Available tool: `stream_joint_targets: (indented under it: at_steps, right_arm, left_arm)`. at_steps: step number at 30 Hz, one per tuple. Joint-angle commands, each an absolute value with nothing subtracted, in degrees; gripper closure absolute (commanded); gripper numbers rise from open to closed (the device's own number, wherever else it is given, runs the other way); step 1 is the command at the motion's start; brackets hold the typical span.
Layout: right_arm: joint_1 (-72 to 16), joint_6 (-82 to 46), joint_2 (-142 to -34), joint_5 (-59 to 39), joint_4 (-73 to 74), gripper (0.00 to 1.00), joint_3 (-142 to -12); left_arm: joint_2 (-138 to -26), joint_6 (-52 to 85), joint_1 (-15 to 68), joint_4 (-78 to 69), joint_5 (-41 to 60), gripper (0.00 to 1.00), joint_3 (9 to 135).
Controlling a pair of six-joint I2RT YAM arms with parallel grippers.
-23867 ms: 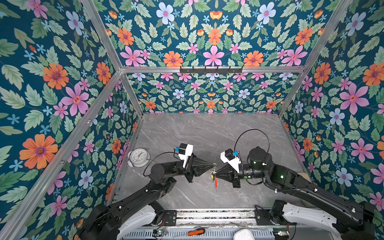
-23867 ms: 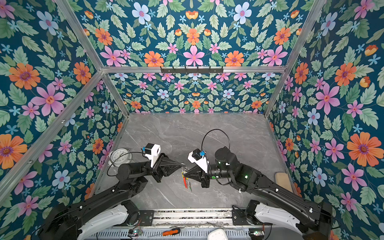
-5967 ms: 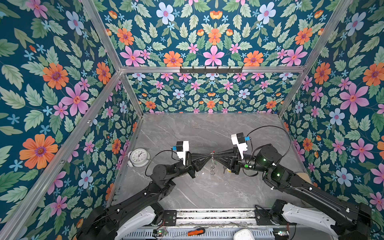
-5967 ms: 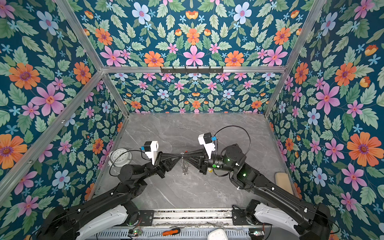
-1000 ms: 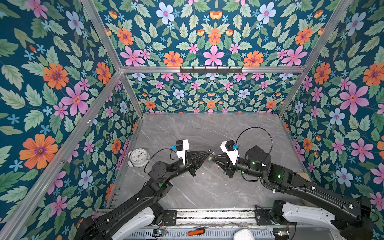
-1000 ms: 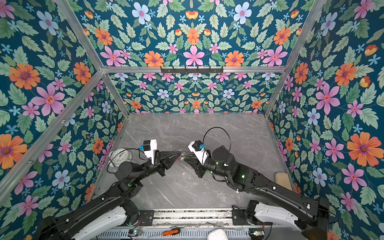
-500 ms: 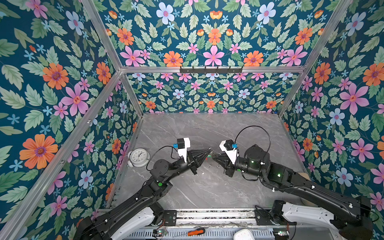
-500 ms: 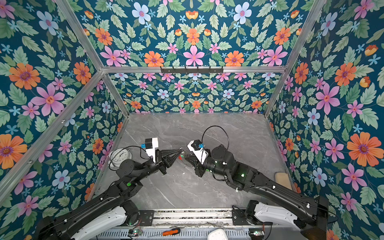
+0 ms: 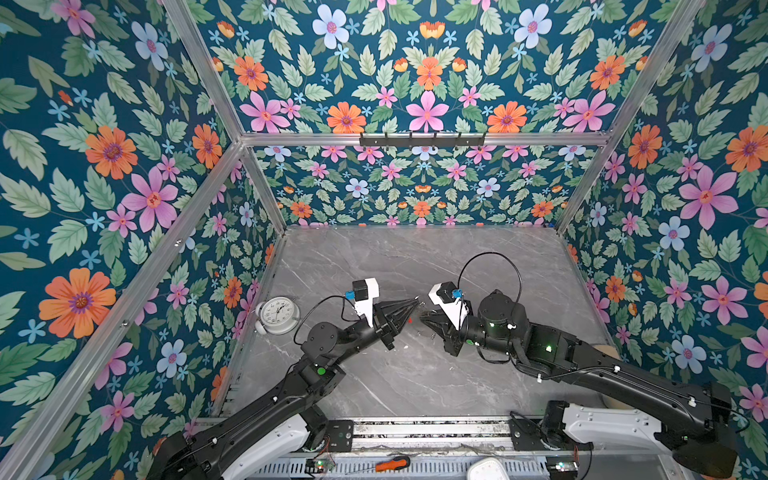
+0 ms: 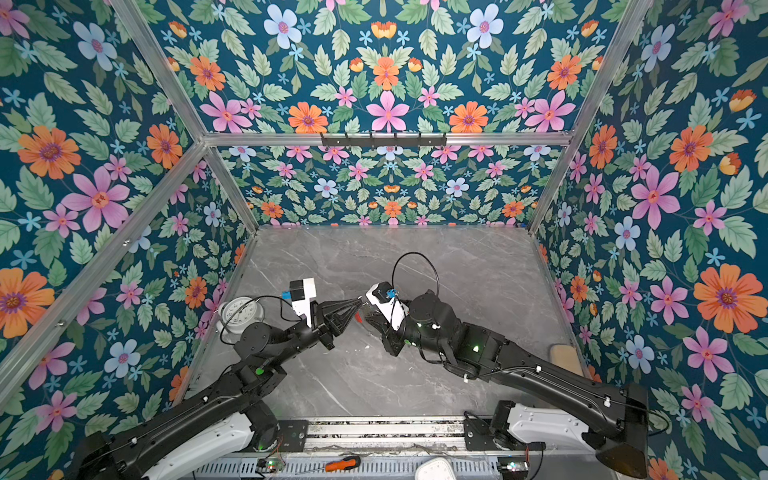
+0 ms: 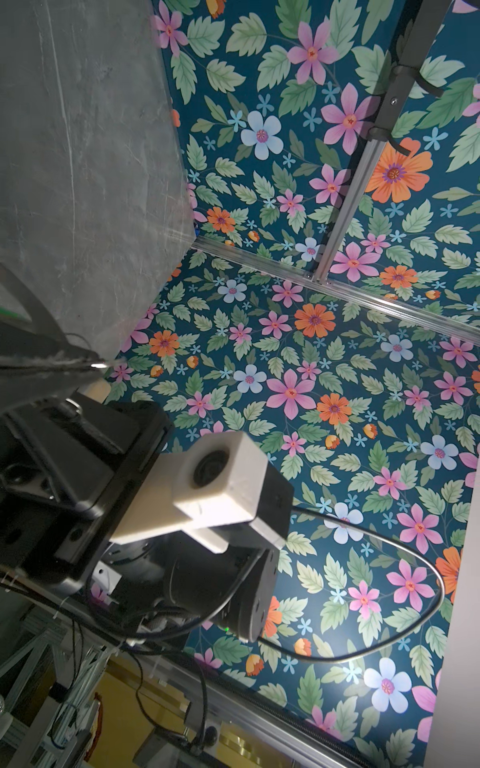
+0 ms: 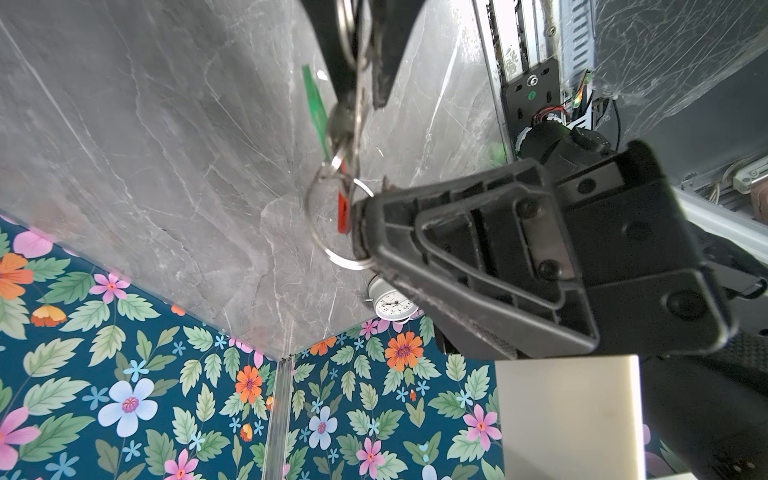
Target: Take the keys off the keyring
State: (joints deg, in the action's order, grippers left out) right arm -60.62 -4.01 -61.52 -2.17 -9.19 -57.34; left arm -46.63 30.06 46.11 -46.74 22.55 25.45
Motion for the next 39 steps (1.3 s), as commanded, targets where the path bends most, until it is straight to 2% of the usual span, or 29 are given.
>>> stream_joint_targets:
  at_steps: [1,6,9,13,18,24,27,39]
  right_arm:
    - [-61.08,-3.53,-61.32,-5.7,-7.38,0.93,-57.85]
    - [-61.08,-2.57,-58.06,-7.12,-8.53,0.64,-57.23]
    - [-61.04,-2.57,-55.52,-6.99,-9.3,0.55,-56.78]
    - [-59.39,-3.96,-52.73,-8.36,-10.62,0.49,-56.51]
    - [-48.91,-10.28,-52.23,-25.37,-6.68,0.51,-56.49]
    - [-47.26,-14.99,-55.28,-36.1,2.37,0.54,-56.49]
    - [-47.28,-16.85,-56.87,-37.8,5.39,0.57,-56.56]
    - [-47.7,-19.4,-59.85,-40.21,8.81,0.82,-55.75]
  left_arm:
    - [-46.84,29.21,46.18,-53.34,23.63,1.0,23.94]
    - [-47.02,28.52,46.13,-58.25,24.52,1.0,21.71]
    - [-47.53,28.82,46.08,-61.93,24.54,1.0,20.26]
    - [-48.14,29.09,46.1,-63.37,26.06,1.0,20.0]
    - [-47.25,29.83,46.05,-64.59,28.76,1.0,19.65]
    - [-47.46,32.22,46.13,-68.16,31.86,1.0,19.05]
    - [-48.06,33.14,46.07,-69.69,32.84,1.0,19.07]
    - [-48.76,34.13,46.06,-71.19,33.17,1.0,18.98]
